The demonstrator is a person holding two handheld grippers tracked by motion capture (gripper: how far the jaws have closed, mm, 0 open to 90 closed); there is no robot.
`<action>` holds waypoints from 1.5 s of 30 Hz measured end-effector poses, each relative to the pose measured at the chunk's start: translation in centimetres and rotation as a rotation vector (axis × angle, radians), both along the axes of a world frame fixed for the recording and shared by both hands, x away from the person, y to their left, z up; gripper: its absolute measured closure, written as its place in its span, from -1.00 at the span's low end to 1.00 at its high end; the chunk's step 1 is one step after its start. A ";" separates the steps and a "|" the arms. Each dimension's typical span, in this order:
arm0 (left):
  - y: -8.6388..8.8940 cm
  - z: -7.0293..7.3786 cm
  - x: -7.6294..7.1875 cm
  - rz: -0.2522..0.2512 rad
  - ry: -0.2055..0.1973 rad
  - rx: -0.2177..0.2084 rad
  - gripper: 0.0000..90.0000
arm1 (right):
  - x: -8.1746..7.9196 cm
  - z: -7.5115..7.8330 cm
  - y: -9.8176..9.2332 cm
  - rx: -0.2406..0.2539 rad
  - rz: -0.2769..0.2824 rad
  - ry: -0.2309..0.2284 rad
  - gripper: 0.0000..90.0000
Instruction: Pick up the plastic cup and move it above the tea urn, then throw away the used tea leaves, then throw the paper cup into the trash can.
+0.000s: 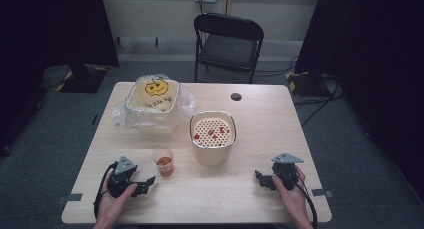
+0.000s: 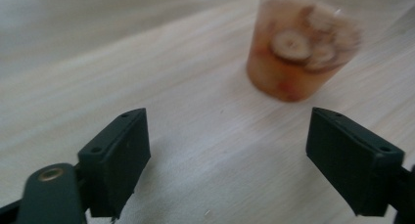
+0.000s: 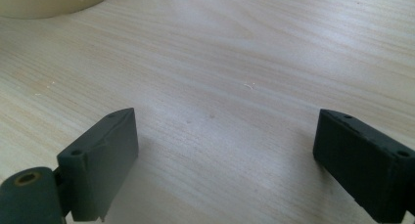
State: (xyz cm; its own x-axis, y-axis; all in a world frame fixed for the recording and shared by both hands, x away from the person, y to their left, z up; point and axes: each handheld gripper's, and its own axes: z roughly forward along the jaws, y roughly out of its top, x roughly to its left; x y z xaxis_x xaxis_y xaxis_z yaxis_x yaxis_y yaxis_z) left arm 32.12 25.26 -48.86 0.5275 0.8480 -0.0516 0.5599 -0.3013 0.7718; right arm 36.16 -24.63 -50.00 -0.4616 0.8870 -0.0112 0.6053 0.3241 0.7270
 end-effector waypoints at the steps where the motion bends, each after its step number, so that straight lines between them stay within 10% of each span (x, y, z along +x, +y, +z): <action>1: -0.1 0.1 -0.1 -0.004 0.000 -0.013 -0.65 | 0.0 0.0 0.0 0.000 0.000 0.000 -0.80; 22: -4.3 1.2 1.7 -0.105 -0.137 -0.015 -0.63 | 0.0 0.0 0.0 0.000 -0.003 0.000 -0.80; 25: -4.3 1.1 2.6 -0.087 -0.116 -0.074 -0.61 | 0.0 0.0 0.0 0.001 -0.004 0.001 -0.80; 45: -5.6 1.5 3.7 -0.119 -0.134 -0.062 -0.30 | 0.0 0.0 0.0 0.001 -0.004 0.001 -0.80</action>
State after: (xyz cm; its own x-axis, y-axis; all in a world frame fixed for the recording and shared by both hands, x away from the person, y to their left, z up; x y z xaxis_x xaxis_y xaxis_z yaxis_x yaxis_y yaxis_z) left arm 35.85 19.63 -47.37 0.6295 0.7766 -0.0242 0.4138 -0.3086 0.8565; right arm 36.13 -24.60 -49.99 -0.4582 0.8888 -0.0095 0.6075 0.3210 0.7266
